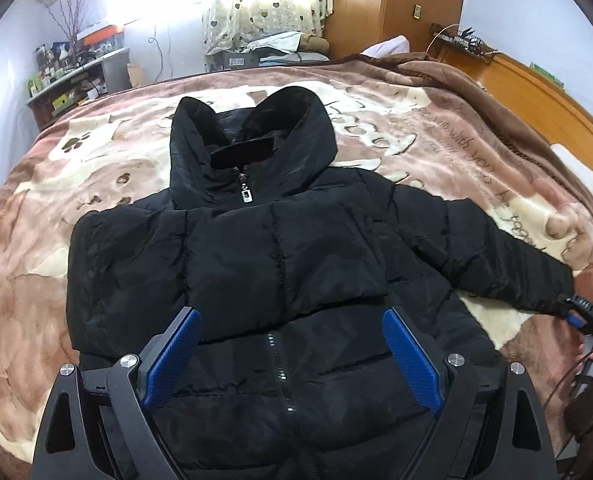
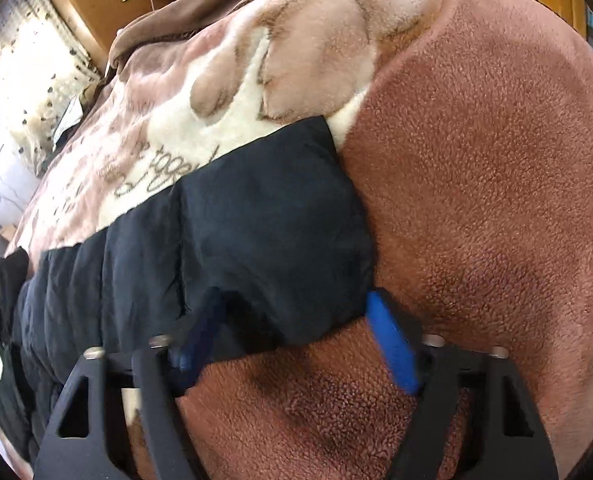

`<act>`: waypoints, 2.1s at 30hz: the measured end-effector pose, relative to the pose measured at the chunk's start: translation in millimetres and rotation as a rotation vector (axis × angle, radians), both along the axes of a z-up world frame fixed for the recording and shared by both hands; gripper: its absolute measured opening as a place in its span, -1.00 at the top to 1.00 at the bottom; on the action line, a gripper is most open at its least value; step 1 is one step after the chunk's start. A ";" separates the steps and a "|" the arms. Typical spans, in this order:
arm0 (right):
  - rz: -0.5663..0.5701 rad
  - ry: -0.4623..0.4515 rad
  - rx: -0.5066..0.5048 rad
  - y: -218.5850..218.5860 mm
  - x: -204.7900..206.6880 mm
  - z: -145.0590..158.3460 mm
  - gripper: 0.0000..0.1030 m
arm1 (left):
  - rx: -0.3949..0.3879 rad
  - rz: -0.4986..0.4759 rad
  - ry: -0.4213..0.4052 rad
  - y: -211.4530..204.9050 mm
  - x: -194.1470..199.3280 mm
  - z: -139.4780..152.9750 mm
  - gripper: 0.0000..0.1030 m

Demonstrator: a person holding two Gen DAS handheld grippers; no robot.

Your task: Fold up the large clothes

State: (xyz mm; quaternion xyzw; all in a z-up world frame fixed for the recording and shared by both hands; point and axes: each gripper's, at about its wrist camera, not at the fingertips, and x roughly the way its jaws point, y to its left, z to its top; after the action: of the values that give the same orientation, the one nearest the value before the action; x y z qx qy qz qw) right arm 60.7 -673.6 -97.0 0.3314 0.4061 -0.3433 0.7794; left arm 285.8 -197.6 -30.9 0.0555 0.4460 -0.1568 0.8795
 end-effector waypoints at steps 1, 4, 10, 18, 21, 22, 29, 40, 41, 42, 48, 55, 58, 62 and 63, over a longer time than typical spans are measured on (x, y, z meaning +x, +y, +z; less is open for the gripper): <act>0.004 -0.002 -0.004 0.6 0.1 1.0 0.24 | -0.002 0.001 0.003 0.7 0.3 -1.7 -0.80; 0.042 -0.026 -0.015 4.7 0.2 8.6 0.48 | -0.012 0.009 0.014 4.4 2.4 -5.5 -0.80; 0.116 -0.101 -0.127 31.3 -4.5 47.4 0.62 | -0.015 0.014 0.017 8.3 1.7 -7.2 -0.80; 0.339 -0.276 -0.224 104.5 21.5 128.8 0.65 | -0.076 0.018 0.010 21.4 3.3 1.1 -0.80; 0.437 -0.336 -0.232 138.2 47.5 149.6 0.66 | -0.098 0.034 0.015 31.4 3.9 1.4 -0.80; 0.472 -0.360 -0.224 151.2 56.6 155.1 0.66 | -0.104 0.038 0.016 35.3 4.5 1.4 -0.80; 0.724 -0.401 -0.212 252.5 118.2 155.5 0.68 | -0.149 0.081 0.017 70.8 10.2 2.3 -0.80; 0.959 -0.273 -0.093 345.9 165.9 81.2 0.67 | -0.232 0.084 0.056 96.4 21.5 -6.6 -0.80; 0.963 -0.257 -0.073 346.6 166.0 73.6 0.67 | -0.240 0.079 0.063 95.3 22.4 -8.6 -0.80; 0.973 -0.243 -0.052 350.5 167.1 66.2 0.64 | -0.249 0.081 0.071 94.1 23.4 -10.8 -0.80; 0.978 -0.230 0.020 346.2 159.6 52.0 0.42 | -0.255 0.039 0.101 70.8 25.6 -19.5 -0.80; 0.914 -0.252 0.011 314.3 128.3 73.0 0.08 | -0.247 -0.026 0.154 27.1 31.3 -32.8 -0.80; 0.846 -0.244 -0.023 295.3 106.4 79.8 0.07 | -0.279 -0.079 0.223 0.8 36.0 -42.8 -0.80; 0.794 -0.240 -0.092 278.8 72.0 89.0 0.06 | -0.261 -0.125 0.251 -39.8 42.8 -56.9 -0.80; 0.794 -0.231 -0.130 277.2 61.7 91.7 0.06 | -0.252 -0.125 0.249 -46.3 44.2 -59.6 -0.80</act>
State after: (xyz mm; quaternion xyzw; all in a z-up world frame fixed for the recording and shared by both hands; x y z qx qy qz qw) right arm 122.4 -396.4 -5.3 0.1354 0.3899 -0.0016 0.9109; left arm 330.0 -244.0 -90.6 -0.0474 0.5240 -0.2715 0.8059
